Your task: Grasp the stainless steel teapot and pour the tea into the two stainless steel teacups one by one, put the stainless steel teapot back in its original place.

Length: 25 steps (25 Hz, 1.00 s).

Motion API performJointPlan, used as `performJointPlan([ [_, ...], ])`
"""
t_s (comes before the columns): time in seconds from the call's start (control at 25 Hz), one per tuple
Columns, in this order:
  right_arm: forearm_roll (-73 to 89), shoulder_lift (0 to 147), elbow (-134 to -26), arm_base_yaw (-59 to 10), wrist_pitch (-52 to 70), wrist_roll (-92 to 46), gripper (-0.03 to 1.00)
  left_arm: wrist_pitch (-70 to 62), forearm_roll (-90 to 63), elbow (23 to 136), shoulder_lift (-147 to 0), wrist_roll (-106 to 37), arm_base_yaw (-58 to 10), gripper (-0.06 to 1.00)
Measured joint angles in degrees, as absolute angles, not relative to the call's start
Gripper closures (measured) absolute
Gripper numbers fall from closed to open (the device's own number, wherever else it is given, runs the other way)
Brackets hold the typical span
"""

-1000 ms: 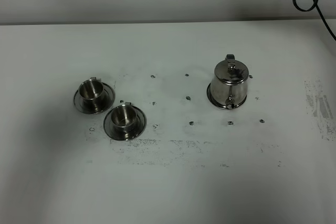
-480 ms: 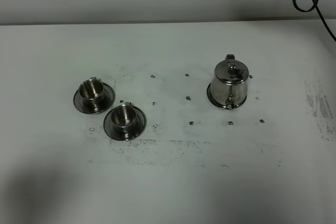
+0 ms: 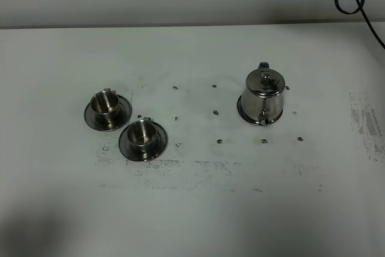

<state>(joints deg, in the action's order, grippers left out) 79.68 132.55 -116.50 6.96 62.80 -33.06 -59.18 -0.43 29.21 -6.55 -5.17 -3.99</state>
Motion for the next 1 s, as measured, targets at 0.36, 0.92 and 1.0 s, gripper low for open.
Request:
performJointPlan([
  [0.36,79.68,132.55,-116.5,6.96,63.75,-33.06,0.38,-59.29,1.69,29.16,0.37,-1.86,-3.99,0.26],
  [0.92,79.56,132.55,-116.5,6.96,64.33,-33.23,0.38,-59.35,1.78,29.16,0.43,-1.32,-3.99,0.3],
  [1.0,79.56,132.55,-116.5,6.96,64.38,-33.23,0.38,-59.35,1.67,29.16,0.43,-1.32,-3.99,0.3],
])
